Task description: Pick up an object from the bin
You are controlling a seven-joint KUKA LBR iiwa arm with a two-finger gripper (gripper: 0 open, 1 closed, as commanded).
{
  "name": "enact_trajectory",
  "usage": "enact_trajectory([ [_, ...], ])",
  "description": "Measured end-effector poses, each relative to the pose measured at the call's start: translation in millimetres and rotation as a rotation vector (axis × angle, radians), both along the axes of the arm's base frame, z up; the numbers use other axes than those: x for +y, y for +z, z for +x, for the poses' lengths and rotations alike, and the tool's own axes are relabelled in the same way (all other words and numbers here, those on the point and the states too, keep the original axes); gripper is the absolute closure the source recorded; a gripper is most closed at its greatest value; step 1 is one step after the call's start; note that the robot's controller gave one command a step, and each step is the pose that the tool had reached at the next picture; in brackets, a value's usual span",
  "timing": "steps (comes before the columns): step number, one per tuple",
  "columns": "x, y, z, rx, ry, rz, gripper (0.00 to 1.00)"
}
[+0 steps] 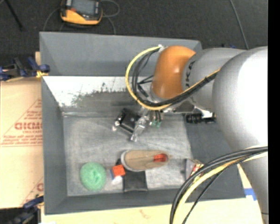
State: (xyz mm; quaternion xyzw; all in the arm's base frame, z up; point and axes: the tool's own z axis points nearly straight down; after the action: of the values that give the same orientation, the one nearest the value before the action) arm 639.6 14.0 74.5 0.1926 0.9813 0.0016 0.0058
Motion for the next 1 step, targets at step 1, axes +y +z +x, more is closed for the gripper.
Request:
enact_trajectory([
  [1, -4.4, 36.1, -4.8, 0.018, 0.029, -0.003, 1.00],
])
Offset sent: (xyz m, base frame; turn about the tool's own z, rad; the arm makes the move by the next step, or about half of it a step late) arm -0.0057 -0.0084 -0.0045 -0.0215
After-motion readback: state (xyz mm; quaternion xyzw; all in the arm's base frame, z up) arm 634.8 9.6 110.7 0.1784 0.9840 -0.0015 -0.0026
